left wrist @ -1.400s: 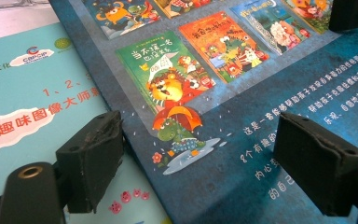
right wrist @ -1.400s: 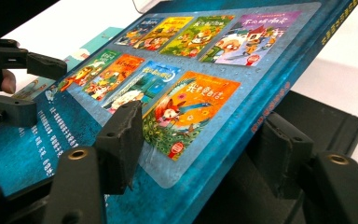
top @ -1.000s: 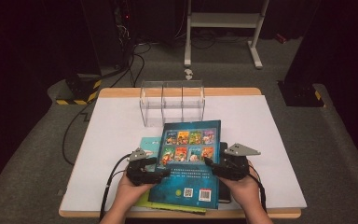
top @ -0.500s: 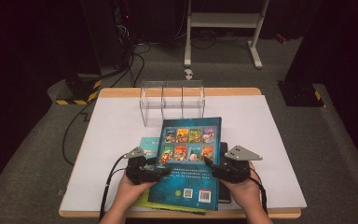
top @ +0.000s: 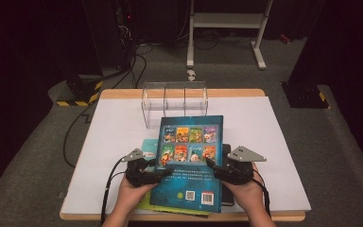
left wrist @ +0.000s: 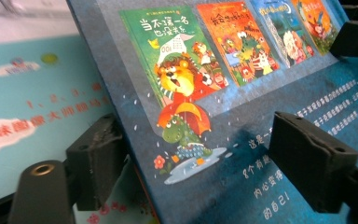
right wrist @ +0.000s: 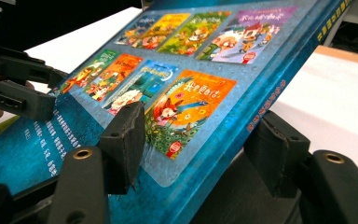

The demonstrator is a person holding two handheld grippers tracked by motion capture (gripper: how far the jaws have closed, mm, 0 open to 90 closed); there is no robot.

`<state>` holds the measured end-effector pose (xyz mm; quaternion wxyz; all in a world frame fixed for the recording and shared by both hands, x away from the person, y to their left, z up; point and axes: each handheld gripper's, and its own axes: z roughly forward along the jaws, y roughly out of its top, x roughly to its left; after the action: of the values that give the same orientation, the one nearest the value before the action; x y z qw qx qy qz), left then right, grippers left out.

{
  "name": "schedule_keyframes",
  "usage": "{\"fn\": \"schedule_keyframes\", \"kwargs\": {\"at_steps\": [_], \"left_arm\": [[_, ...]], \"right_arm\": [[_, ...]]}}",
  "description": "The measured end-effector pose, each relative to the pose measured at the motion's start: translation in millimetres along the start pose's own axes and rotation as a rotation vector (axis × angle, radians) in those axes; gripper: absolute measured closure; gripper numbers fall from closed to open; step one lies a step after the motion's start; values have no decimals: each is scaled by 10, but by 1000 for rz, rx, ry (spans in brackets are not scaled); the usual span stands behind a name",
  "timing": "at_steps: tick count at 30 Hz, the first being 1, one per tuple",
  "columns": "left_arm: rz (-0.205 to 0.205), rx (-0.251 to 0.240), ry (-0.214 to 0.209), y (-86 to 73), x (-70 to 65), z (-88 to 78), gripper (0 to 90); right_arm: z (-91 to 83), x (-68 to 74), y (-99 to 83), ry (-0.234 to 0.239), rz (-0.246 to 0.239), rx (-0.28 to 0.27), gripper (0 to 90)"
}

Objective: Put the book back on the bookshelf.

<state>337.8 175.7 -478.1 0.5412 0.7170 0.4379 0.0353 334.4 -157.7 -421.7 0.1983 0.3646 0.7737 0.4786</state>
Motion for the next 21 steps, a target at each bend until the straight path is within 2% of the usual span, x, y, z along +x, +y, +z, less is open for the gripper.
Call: {"fn": "schedule_keyframes", "kwargs": {"at_steps": [7,11,13,17,21], "left_arm": [[13,-64,53,49,6,-148,265],[14,-84,63,86,10,-173,295],[29,-86,75,130,17,-183,300],[35,-125,88,197,55,-180,324],[44,-130,100,280,78,-139,331]], "right_arm": [[45,114,202,-18,-27,5,401],[58,125,276,-27,-22,-18,425],[63,126,298,-30,-24,-21,429],[80,114,400,-43,-30,-38,460],[130,75,479,-68,-20,-60,467]]}}
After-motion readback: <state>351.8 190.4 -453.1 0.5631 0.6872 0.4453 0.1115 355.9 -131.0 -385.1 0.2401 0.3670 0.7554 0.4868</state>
